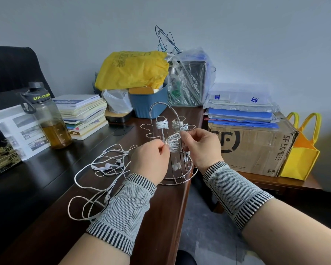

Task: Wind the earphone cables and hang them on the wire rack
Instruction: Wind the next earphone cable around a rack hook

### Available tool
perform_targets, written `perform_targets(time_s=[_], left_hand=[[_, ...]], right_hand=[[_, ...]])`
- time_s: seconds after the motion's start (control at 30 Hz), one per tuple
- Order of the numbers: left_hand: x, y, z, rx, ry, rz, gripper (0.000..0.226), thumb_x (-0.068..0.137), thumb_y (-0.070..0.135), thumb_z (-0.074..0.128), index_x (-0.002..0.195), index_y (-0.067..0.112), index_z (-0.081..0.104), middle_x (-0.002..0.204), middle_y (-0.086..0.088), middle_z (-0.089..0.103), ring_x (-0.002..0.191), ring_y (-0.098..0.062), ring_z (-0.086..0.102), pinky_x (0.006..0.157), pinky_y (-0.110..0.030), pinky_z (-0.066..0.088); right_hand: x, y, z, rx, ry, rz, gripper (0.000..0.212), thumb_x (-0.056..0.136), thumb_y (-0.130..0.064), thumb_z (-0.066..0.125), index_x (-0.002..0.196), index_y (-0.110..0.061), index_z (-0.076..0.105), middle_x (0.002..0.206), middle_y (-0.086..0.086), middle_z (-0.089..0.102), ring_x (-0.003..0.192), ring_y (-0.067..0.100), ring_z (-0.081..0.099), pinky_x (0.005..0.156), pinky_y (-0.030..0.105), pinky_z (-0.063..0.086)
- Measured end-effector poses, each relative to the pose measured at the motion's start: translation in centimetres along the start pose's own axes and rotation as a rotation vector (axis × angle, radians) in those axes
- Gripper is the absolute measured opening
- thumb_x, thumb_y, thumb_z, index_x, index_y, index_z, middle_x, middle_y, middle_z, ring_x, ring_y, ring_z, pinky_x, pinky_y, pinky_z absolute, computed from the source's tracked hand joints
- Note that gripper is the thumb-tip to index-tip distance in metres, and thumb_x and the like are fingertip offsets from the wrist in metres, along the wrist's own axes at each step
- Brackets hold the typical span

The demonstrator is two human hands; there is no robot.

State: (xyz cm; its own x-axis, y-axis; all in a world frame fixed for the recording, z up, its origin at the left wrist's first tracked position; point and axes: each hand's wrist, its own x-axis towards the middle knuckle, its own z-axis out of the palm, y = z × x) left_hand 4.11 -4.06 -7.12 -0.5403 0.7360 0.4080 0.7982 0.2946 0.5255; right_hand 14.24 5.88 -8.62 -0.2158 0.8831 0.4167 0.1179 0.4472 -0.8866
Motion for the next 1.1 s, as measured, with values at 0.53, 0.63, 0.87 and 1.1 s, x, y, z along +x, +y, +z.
perform_targets(time_s=[0.53,0.63,0.87,1.1], left_hand=[[0.0,-0.3,-0.2,-0.021,0.017,0.03,0.035,0.095,0.035,0.052,0.069,0.015,0.063,0.06,0.0,0.06,0.066,-0.021,0.058,0.064,-0.035,0.049],[0.0,-0.4,-0.2,-0.057,0.011,0.039,0.031,0.094,0.034,0.054,0.071,0.015,0.065,0.062,0.0,0.061,0.067,-0.021,0.058,0.066,-0.035,0.049],[0.2,-0.4,-0.5,-0.159,-0.026,-0.014,0.035,0.089,0.031,0.059,0.061,0.009,0.062,0.058,-0.007,0.061,0.064,-0.025,0.058,0.064,-0.036,0.048],[0.5,-0.7,-0.5,-0.367,-0.091,-0.17,0.027,0.076,0.036,0.066,0.062,0.013,0.07,0.052,-0.006,0.059,0.057,-0.021,0.05,0.062,-0.037,0.046]], right_hand=[[-0.5,0.2,0.3,-0.051,0.044,-0.017,0.031,0.086,-0.039,0.068,0.062,-0.023,0.057,0.06,-0.005,0.061,0.056,0.008,0.053,0.06,0.026,0.048],[-0.2,-0.2,0.2,-0.1,0.049,-0.006,0.034,0.086,-0.039,0.068,0.06,-0.023,0.054,0.059,-0.007,0.059,0.055,0.008,0.052,0.06,0.026,0.048],[-1.1,-0.3,0.2,-0.036,0.012,-0.014,0.033,0.086,-0.028,0.067,0.058,-0.021,0.052,0.055,-0.008,0.054,0.052,0.007,0.048,0.058,0.025,0.043],[-3.2,0.2,0.5,-0.077,-0.238,-0.178,0.019,0.076,-0.027,0.072,0.062,-0.032,0.061,0.075,-0.005,0.056,0.073,0.001,0.05,0.071,0.018,0.043]])
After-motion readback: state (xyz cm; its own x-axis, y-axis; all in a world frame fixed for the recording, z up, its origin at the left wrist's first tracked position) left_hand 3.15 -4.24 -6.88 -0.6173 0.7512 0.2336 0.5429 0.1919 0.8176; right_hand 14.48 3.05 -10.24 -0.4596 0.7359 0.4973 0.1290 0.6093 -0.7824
